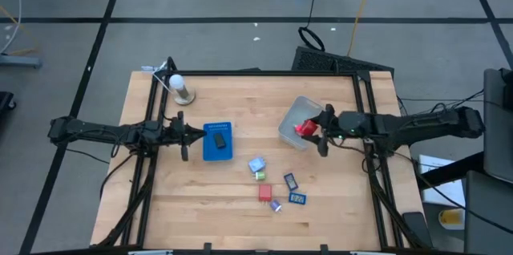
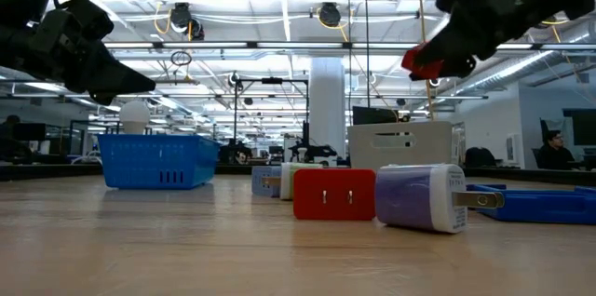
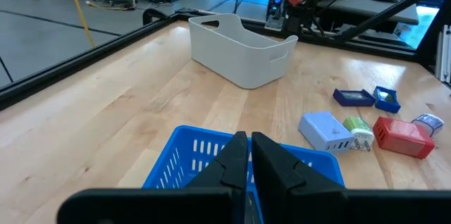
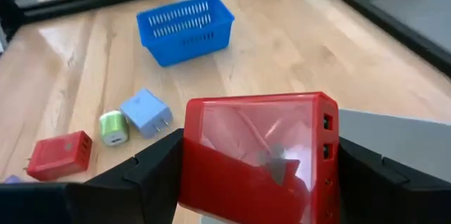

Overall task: Pick & Place Office items
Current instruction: Put the red charger adapter into the gray bin

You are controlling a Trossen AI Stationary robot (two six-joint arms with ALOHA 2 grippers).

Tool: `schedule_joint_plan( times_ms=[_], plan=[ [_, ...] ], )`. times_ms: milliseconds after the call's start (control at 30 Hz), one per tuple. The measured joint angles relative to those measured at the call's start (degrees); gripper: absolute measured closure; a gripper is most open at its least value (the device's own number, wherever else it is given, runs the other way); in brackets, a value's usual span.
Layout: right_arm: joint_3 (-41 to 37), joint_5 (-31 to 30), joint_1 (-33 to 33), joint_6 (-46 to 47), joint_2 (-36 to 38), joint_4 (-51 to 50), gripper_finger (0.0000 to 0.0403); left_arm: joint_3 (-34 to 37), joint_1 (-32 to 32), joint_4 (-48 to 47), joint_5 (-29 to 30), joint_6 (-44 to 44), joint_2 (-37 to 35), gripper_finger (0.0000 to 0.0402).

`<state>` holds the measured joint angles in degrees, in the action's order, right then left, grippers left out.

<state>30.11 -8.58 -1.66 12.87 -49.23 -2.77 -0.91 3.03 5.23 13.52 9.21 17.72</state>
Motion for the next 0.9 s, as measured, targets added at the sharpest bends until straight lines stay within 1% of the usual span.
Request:
schedule_joint_plan(
  times_ms=[233,500,633,833,900],
  plan=[
    [4.08,-0.13,-5.41,0.01,-6.60,-3.87,0.0133,0.00,0.00,-0.44,0.00,-0.02,0.00,0.0380],
    [4.89,-0.06,-10.21,0.21,-14.06,-7.03,0.0133,0.00,0.00,-0.71,-0.02,0.00,0.00,0.0380],
    [4.91,3.28,-12.65,-0.27,-17.20,-6.50,0.0133,0.00,0.00,-0.76,-0.02,0.00,0.00,0.0380],
    [4.94,4.46,-16.05,-1.47,-20.39,-6.64,0.0133,0.00,0.00,-0.79,-0.02,0.00,0.00,0.0380],
    [4.94,5.80,-17.11,-2.05,-21.68,-6.49,0.0133,0.00,0.00,-0.79,-0.03,0.00,0.02,0.0380]
  ],
)
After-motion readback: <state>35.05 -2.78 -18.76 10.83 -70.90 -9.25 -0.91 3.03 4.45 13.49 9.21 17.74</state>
